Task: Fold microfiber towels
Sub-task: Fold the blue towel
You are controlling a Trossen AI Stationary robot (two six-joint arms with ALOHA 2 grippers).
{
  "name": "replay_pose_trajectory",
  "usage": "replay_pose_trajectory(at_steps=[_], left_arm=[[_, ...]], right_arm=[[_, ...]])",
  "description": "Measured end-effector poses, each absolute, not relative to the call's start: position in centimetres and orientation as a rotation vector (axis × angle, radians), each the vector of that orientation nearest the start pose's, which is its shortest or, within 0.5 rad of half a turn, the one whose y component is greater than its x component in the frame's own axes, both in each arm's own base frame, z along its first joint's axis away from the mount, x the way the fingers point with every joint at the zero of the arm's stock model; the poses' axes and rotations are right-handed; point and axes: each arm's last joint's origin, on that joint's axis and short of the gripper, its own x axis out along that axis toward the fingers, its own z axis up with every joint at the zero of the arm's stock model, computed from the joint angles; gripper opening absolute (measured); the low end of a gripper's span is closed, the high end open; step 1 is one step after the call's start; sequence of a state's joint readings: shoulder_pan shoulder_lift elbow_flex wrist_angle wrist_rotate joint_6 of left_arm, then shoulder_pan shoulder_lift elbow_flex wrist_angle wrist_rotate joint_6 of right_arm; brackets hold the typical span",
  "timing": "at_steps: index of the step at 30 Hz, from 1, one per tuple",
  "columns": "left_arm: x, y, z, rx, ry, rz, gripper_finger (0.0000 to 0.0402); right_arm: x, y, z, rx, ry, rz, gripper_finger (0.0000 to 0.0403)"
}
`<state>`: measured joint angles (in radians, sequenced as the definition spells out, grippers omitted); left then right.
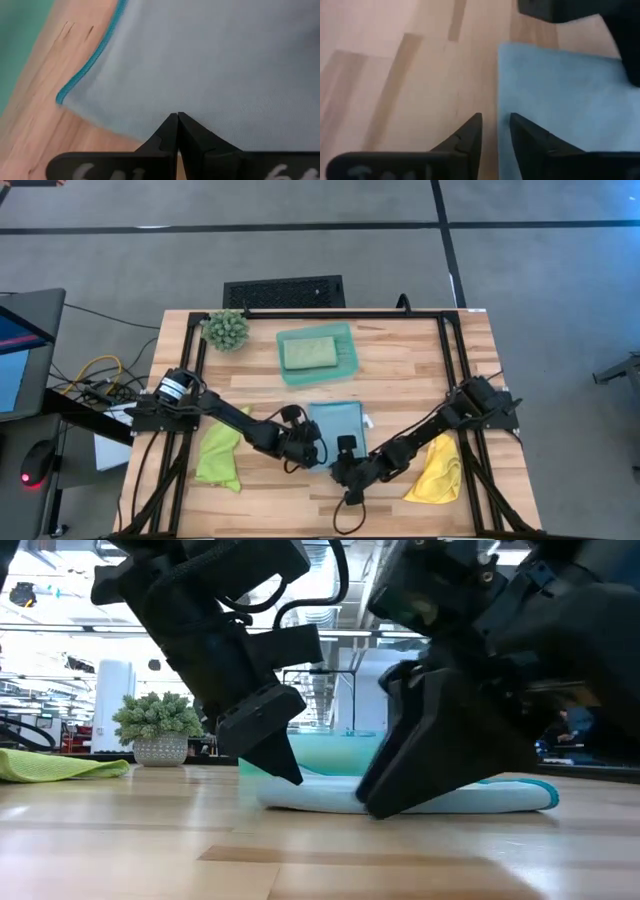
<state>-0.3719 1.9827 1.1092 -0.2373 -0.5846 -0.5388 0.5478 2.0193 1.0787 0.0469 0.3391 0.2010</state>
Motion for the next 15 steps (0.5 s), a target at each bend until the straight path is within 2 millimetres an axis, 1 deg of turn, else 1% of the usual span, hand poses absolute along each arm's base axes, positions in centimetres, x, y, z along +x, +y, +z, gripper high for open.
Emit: replay_pose_trajectory(at_steps=[3, 5, 6, 10, 14, 15], left_arm=[[34.9, -12.2, 11.5, 0.026, 0.891, 0.429, 0.0004], [34.9, -12.3, 11.5, 0.027, 0.891, 0.424, 0.0004], [34.9, -12.3, 11.5, 0.028, 0.892, 0.424, 0.0004], [34.9, -12.2, 11.5, 0.031, 0.894, 0.426, 0.0004], [34.9, -12.1, 11.4, 0.037, 0.897, 0.435, 0.0004], [34.9, -12.1, 11.4, 0.038, 0.898, 0.436, 0.0004]], right_arm=[[33.2, 19.8, 11.9, -0.179, 0.782, 0.123, 0.0109], [33.2, 20.1, 12.9, -0.141, 0.741, 0.128, 0.0108], [33.3, 20.2, 13.0, -0.129, 0.736, 0.126, 0.011], [33.3, 19.8, 12.2, -0.143, 0.768, 0.114, 0.0132], [33.5, 19.2, 10.4, -0.186, 0.816, 0.099, 0.0155], [33.6, 19.1, 10.3, -0.188, 0.816, 0.091, 0.0157]])
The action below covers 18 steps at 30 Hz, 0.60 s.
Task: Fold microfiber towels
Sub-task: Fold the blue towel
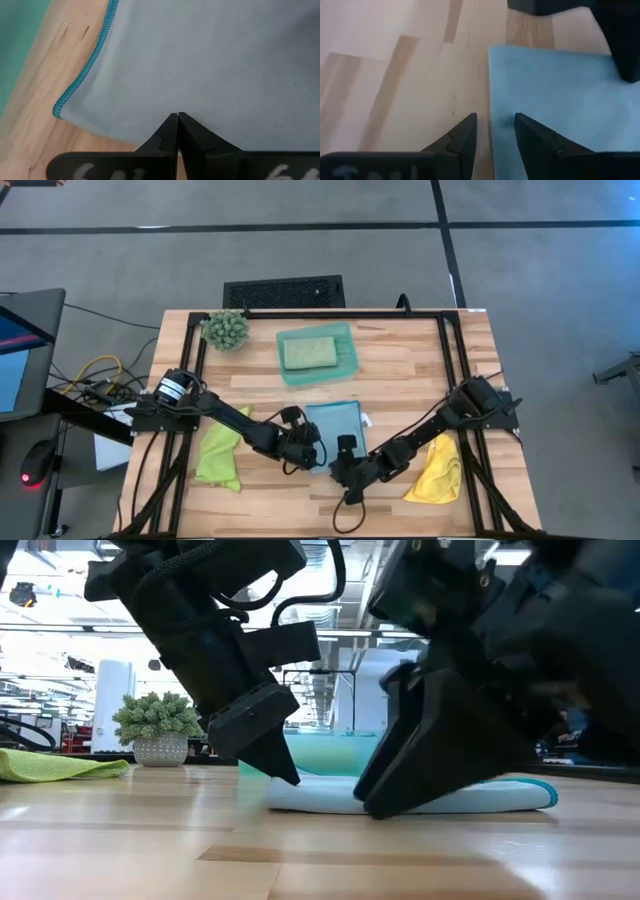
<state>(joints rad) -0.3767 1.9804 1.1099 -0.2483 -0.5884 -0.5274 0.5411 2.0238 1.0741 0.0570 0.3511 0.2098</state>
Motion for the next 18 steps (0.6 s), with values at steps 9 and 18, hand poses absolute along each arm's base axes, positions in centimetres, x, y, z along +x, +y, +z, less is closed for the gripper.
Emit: replay_pose_trajectory(at_steps=[9, 18], left_arm=[[35.1, -12.0, 11.8, 0.073, 0.883, 0.462, 0.0004], [33.7, -11.3, 11.7, 0.12, 0.987, 0.596, 0.0004]], right_arm=[[33.8, 18.9, 10.0, -0.189, 0.824, 0.092, 0.0042], [33.6, 20.2, 10.7, -0.178, 0.858, 0.121, 0.0033]])
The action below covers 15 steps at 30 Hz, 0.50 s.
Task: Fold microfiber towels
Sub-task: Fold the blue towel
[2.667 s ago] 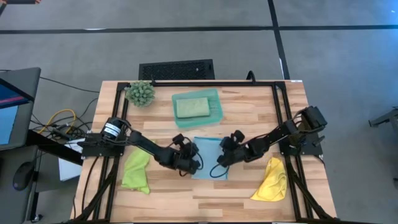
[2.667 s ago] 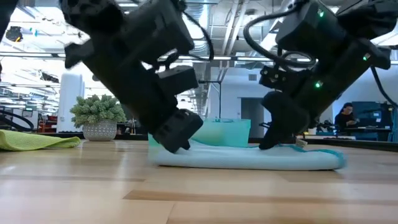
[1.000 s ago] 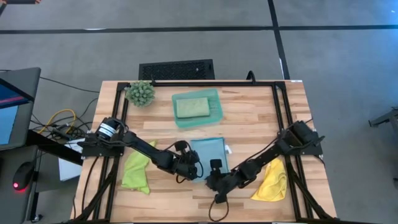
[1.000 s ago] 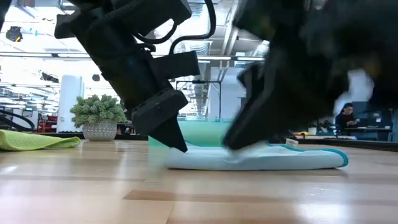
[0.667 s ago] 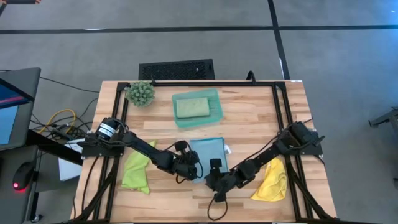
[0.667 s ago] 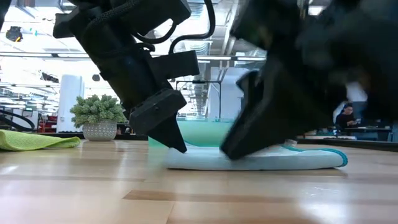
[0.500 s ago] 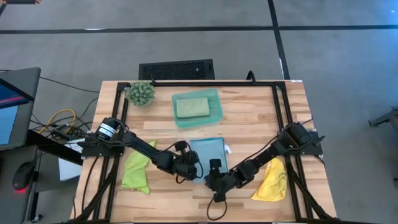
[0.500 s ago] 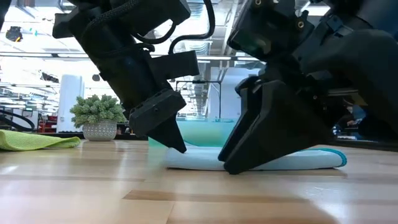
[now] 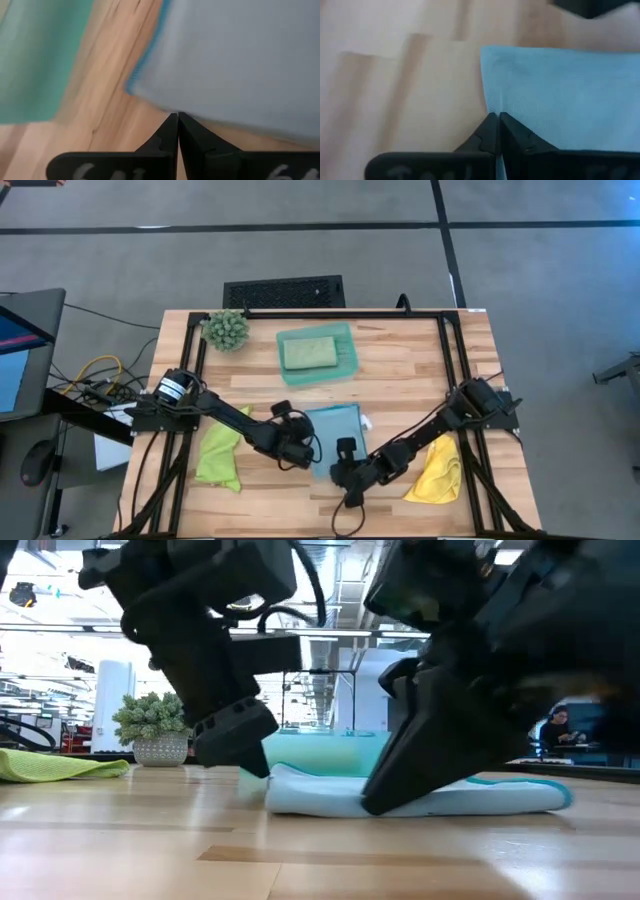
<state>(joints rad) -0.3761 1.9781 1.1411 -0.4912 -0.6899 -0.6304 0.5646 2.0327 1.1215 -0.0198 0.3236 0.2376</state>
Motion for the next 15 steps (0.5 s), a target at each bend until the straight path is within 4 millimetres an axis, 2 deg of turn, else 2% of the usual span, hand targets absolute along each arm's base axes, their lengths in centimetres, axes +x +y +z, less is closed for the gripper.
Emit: replay_pose_trajectory(at_steps=[3, 8, 12, 15], left_arm=[[33.2, -11.0, 11.0, 0.126, 0.997, 0.611, 0.0004], [32.8, -11.0, 10.8, 0.16, 1.019, 0.62, 0.0004], [31.8, -11.4, 11.1, 0.201, 1.112, 0.632, 0.0004], [30.3, -12.6, 11.3, 0.205, 1.168, 0.665, 0.0004]], right_arm=[[33.8, 21.1, 11.4, -0.151, 0.901, 0.182, 0.0022], [33.9, 22.5, 12.7, -0.154, 0.903, 0.209, 0.0005], [33.9, 23.5, 13.7, -0.142, 0.912, 0.213, 0.0015], [33.8, 23.8, 14.1, -0.135, 0.939, 0.202, 0.0023]])
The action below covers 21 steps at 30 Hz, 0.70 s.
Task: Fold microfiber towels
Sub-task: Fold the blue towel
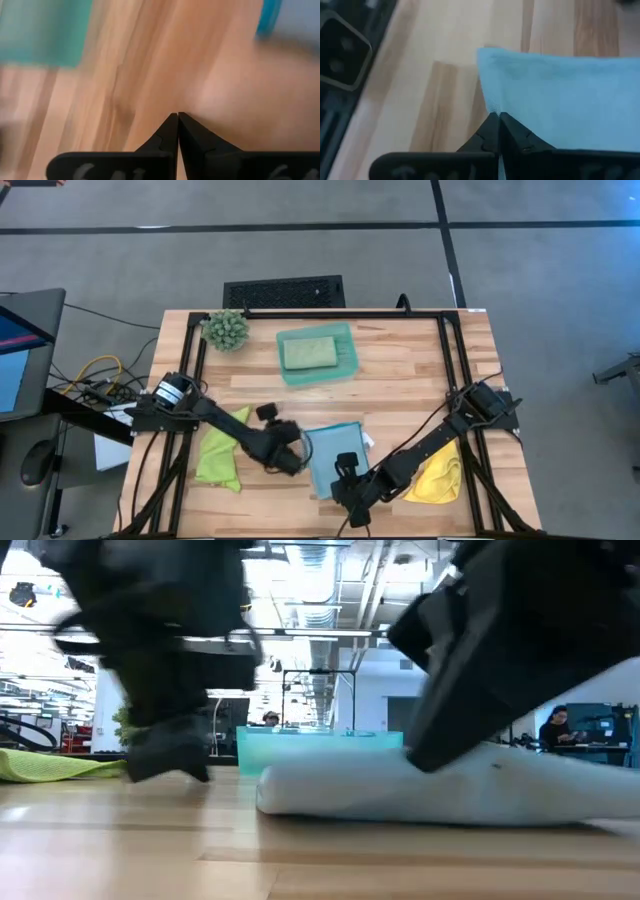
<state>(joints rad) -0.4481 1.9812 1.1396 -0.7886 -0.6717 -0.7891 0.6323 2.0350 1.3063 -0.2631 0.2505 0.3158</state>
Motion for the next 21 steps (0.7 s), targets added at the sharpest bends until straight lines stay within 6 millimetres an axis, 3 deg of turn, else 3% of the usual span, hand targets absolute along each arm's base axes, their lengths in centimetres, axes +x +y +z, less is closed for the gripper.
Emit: replay_pose_trajectory(at_steps=[8, 13, 21], left_arm=[[27.6, -16.6, 11.7, 0.38, 1.021, 0.663, 0.0004], [27.2, -17.4, 11.9, 0.45, 0.928, 0.668, 0.0004], [27.6, -17.2, 11.9, 0.424, 0.918, 0.677, 0.0004]], right_arm=[[33.5, 23.7, 16.1, -0.095, 0.942, 0.204, 0.0009], [33.3, 23.1, 18.3, -0.062, 0.9, 0.212, 0.0017], [35.1, 17.6, 19.4, -0.062, 0.968, 0.086, 0.001]])
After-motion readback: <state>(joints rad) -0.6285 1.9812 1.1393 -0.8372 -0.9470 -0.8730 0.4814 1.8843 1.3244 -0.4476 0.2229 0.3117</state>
